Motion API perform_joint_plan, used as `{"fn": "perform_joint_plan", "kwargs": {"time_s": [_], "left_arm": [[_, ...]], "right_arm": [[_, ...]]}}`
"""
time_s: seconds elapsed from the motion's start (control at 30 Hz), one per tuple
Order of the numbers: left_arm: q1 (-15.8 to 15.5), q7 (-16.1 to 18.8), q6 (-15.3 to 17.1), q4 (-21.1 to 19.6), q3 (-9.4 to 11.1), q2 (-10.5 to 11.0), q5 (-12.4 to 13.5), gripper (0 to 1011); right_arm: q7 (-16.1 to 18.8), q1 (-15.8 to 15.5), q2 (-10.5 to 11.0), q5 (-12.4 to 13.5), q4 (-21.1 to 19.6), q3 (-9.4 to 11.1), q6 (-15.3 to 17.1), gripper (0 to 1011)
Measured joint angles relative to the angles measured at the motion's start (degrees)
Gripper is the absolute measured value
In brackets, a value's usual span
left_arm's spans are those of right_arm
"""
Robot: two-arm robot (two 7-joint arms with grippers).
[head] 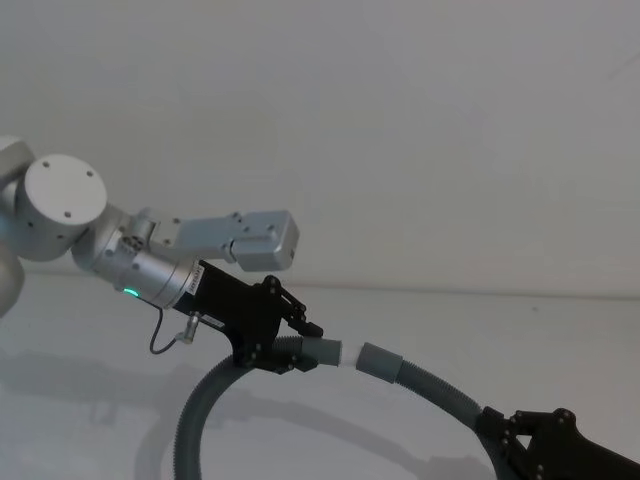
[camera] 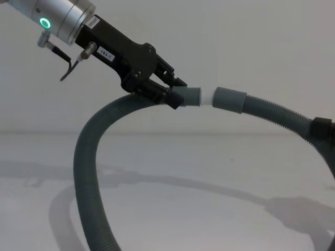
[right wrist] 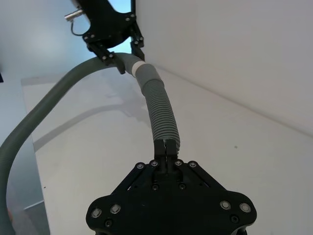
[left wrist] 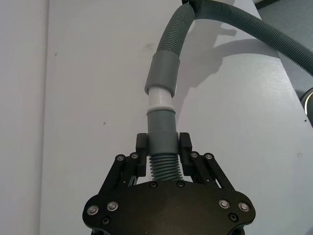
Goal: Use both hands to pick up one end of the pipe from the table, align the ends, and insert them.
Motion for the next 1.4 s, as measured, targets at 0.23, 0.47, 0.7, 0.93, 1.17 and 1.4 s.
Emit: {"fn": "perform_joint_plan", "kwargs": {"time_s": [0.23, 0.47, 0.7, 0.93, 1.17, 1.4], "left_arm": [[-1.5, -1.8, -1.1, 2.4, 0.9, -1.2, 0.0, 360], [-3.0, -3.8, -2.7, 5.3, 1.6, -2.8, -0.4, 360], [-4.0, -5.2, -4.2, 7.6, 2.2, -4.1, -0.8, 360], [-4.6, -5.8, -5.2, 8.8, 2.6, -4.8, -1.2, 360], [-4.7, -5.9, -5.7, 9.1, 2.9, -5.1, -1.5, 360], [-4.4, -5.6, -5.6, 8.4, 3.1, -4.7, -2.0, 360]], "right_arm": [[1.2, 0.3, 0.6, -1.0, 0.2, -0.6, -2.8, 4], [2.1, 0.6, 1.1, -1.7, 0.4, -1.0, -4.9, 3], [3.0, 0.8, 1.5, -2.1, 0.5, -1.5, -6.5, 3], [3.4, 1.1, 1.9, -2.4, 0.6, -2.0, -7.4, 4], [3.5, 1.3, 2.2, -2.5, 0.5, -2.5, -7.6, 4], [3.0, 1.5, 2.5, -2.6, 0.3, -2.9, -7.0, 3]]}}
